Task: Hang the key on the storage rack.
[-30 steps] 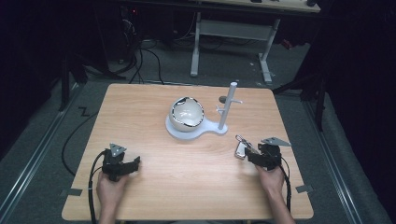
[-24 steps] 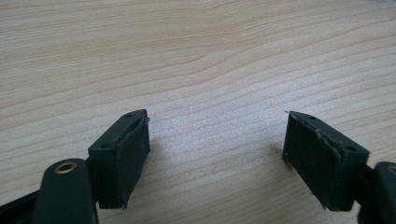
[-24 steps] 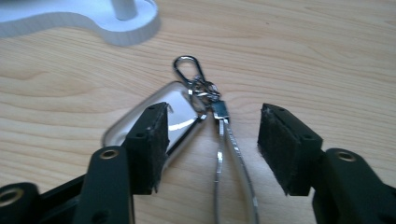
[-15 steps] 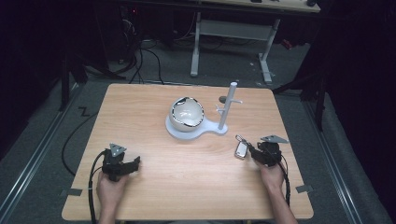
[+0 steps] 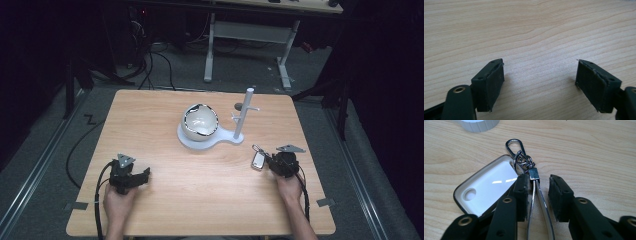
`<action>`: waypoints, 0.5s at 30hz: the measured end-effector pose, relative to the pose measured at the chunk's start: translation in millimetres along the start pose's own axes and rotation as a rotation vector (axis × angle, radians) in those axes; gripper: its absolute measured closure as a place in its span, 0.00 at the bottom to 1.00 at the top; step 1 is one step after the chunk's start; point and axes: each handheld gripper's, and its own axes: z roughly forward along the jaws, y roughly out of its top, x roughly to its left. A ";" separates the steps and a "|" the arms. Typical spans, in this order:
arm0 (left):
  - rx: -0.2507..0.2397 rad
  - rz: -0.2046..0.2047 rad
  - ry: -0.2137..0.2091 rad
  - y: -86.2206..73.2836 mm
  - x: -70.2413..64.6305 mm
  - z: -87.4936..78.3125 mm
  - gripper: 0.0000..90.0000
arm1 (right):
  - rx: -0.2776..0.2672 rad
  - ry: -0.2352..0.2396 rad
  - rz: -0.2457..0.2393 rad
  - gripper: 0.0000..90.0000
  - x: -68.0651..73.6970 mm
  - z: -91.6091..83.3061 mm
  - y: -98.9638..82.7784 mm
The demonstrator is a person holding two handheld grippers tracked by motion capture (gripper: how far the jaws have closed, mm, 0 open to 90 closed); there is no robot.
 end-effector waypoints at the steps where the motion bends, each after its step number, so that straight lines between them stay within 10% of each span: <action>1: 0.000 0.000 0.000 0.0 0.0 0.0 0.26 | -0.001 0.001 -0.002 0.80 -0.1 0.0 0.0; 15: 0.000 0.000 0.000 0.0 0.0 0.0 0.26 | -0.084 -0.004 -0.034 0.91 1.1 -13.4 3.5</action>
